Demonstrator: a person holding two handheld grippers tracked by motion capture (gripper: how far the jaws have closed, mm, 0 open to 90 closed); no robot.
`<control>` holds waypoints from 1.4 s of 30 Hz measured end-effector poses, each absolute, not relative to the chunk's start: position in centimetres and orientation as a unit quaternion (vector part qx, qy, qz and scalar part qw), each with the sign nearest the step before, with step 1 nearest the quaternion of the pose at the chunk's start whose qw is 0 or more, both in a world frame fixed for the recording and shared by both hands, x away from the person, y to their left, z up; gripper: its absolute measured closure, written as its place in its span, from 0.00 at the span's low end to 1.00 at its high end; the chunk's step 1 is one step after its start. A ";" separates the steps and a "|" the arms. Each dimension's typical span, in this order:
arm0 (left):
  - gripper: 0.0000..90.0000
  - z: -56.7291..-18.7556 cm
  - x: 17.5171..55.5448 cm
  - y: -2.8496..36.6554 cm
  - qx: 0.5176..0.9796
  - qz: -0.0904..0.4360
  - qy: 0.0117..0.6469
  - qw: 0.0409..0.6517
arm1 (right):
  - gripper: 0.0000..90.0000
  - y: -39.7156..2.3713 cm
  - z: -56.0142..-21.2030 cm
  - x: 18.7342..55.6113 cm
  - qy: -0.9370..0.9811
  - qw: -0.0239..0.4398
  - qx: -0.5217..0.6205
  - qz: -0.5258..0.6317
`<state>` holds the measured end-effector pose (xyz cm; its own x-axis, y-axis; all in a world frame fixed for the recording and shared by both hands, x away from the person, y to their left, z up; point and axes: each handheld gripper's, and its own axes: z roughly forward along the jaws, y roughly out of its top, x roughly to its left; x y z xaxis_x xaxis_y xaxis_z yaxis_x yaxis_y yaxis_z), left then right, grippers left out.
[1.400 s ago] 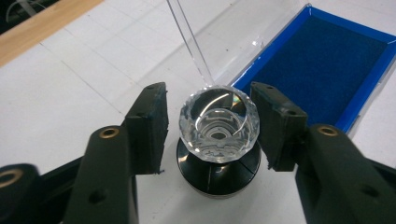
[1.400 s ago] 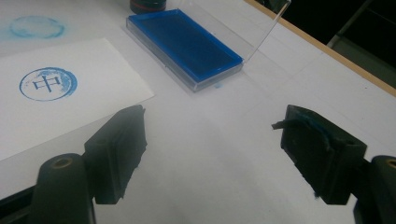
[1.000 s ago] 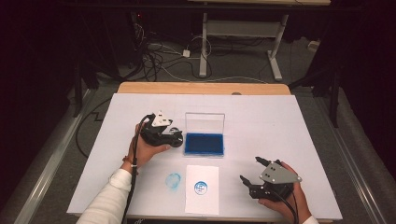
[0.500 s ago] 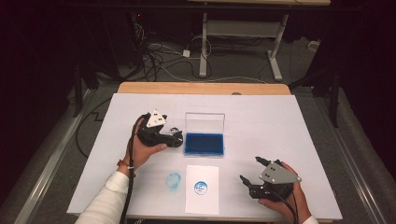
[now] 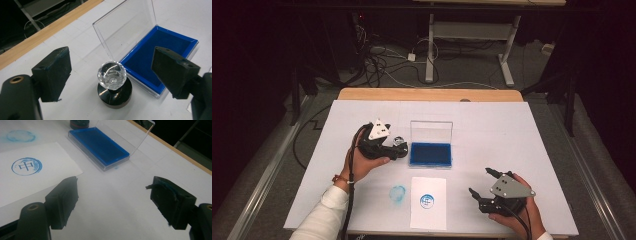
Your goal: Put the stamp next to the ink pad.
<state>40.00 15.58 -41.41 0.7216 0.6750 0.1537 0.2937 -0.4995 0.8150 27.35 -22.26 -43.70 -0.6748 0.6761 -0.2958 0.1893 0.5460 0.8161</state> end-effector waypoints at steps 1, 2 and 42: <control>0.18 -41.4 39.9 15.5 0.834 0.236 0.289 0.407 | 0.25 -22.2 -43.7 27.3 0.824 0.306 0.262 0.398; 0.18 -41.3 39.8 15.5 0.833 0.237 0.288 0.408 | 0.25 -22.2 -43.7 27.3 0.824 0.306 0.262 0.398; 0.18 -40.0 36.0 14.1 0.835 0.271 0.225 0.424 | 0.25 -22.5 -43.4 27.1 0.818 0.316 0.261 0.404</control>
<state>35.98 14.15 -40.00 0.7524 0.6044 0.2618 0.1455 -0.5402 0.8289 27.13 -22.45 -43.37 -0.6635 0.6827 -0.3062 0.1715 0.5371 0.8259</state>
